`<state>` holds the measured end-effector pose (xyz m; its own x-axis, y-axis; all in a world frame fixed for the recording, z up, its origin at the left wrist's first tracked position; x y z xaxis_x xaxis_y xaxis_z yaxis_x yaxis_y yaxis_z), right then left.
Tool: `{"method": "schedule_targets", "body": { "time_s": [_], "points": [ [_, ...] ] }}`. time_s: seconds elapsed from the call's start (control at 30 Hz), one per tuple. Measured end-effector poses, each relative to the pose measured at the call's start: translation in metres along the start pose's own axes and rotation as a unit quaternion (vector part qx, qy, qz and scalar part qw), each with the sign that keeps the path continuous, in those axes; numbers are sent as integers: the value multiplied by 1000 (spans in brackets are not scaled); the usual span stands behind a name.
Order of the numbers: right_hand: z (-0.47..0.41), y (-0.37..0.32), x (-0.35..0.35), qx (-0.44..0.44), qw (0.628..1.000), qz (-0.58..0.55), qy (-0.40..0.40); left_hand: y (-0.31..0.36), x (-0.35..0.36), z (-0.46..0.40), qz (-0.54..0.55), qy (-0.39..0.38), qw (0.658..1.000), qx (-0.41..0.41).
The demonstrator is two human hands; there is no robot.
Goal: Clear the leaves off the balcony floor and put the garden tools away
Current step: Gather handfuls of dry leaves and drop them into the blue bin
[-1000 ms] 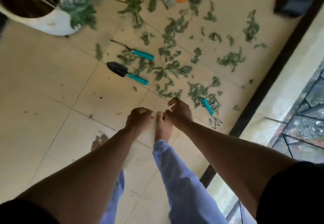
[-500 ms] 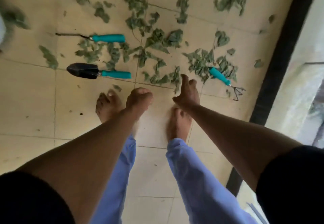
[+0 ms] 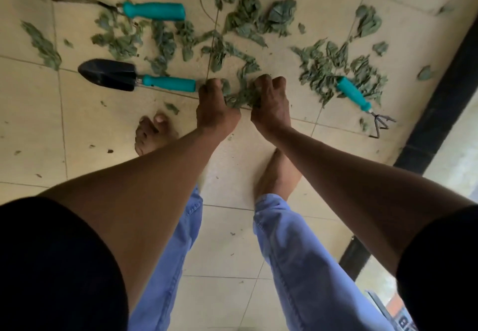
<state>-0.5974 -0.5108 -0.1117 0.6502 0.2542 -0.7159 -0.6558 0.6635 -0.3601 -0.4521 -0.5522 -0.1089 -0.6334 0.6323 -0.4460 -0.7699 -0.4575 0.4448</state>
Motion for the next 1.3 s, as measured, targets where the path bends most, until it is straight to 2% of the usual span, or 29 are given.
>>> {"method": "schedule_targets", "body": {
  "time_s": [0.17, 0.27, 0.37, 0.47, 0.7, 0.87, 0.97, 1.07, 1.13, 1.2, 1.3],
  "points": [
    [-10, -24, -1, -41, 998, -50, -2, 7, 3, -2, 108, -8, 993, -47],
    [-11, -23, 0, -38, 999, 23, -10, 4, -3, 1, 151, 0, 986, -76],
    [-9, -26, 4, -66, 993, 95, -12, -1, -12, 4, 163, 14, 982, -90],
    [-9, -37, 9, -96, 988, 118, -4, -9, -20, 7, 178, 20, 978, -103],
    [-17, -60, 21, -133, 986, 89, 40, -34, -31, 12, 202, -10, 972, -119],
    [-22, -58, 22, -151, 984, 92, 29, -40, -26, 13, 238, -30, 957, -161],
    [-19, -51, 8, -109, 993, 31, 31, -35, -19, 20, 306, -63, 923, -223],
    [-1, -60, -16, -95, 994, -43, 36, -26, -9, 28, 433, -101, 857, -261],
    [22, -78, -34, -128, 988, -85, 27, -16, -4, 31, 512, -111, 812, -257],
    [47, -94, -47, -155, 982, -108, 16, -7, -1, 32, 568, -123, 781, -229],
    [75, -110, -57, -178, 980, -90, -13, 10, 2, 37, 648, -160, 721, -185]
  ]
}}
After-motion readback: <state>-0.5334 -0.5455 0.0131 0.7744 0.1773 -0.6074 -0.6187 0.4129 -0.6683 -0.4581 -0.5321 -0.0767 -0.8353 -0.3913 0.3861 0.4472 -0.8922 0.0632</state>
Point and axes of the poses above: each hand's wrist, its own z-axis away from the middle knuckle, its own x-axis out of the palm, y = z × x, the point moved 7 cm from there along -z, towards the middle knuckle, and after that the axes turned 2 degrees about x, right-handed, at the moved point
